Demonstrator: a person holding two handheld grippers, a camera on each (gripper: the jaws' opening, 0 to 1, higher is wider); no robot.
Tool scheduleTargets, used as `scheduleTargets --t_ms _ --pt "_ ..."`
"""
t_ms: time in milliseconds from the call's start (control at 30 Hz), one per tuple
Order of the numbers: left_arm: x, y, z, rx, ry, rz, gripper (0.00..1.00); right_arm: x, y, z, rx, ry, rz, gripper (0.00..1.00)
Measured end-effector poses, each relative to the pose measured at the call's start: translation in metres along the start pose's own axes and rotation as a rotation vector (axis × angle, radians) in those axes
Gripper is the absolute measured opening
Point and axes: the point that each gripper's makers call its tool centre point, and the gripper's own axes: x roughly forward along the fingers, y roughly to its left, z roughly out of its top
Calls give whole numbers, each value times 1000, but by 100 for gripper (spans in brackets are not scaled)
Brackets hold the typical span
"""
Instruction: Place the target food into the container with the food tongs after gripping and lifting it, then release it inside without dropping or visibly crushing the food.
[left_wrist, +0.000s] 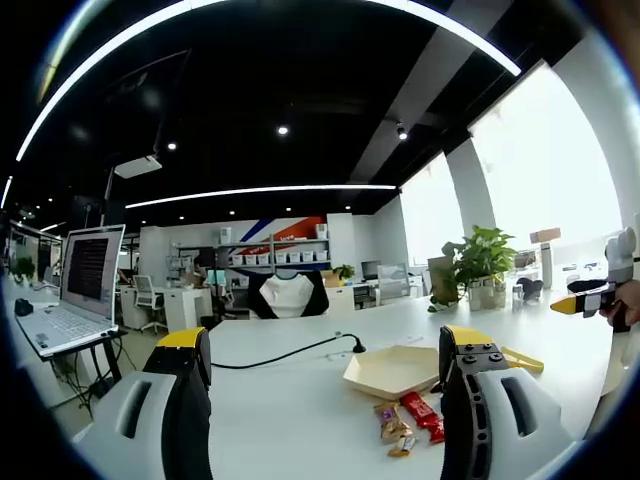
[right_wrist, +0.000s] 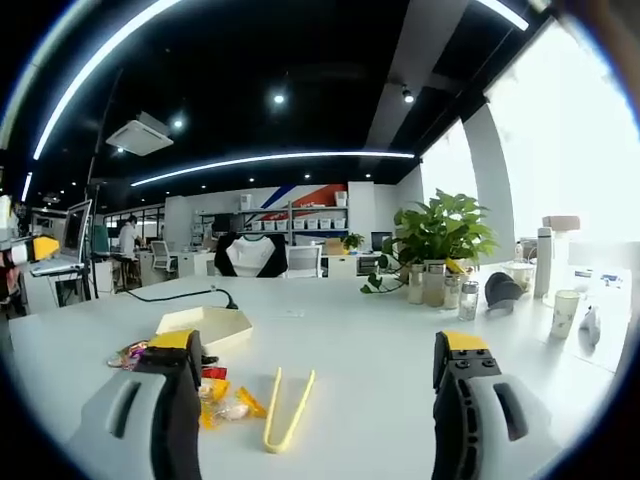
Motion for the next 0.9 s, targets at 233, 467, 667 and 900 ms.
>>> scheduleTargets --t_ms 233,467,667,900 --pt "0 -1 0 -4 0 -1 100 0 0 0 1 1 2 98" --pt "0 0 0 -5 3 0 100 1 1 -1 2 6 4 97" --pt "-1 0 -1 -10 4 1 100 1 2 -1 1 8 9 97" --pt "0 0 0 -15 5 -5 100 -1 3 -1 1 7 15 96"
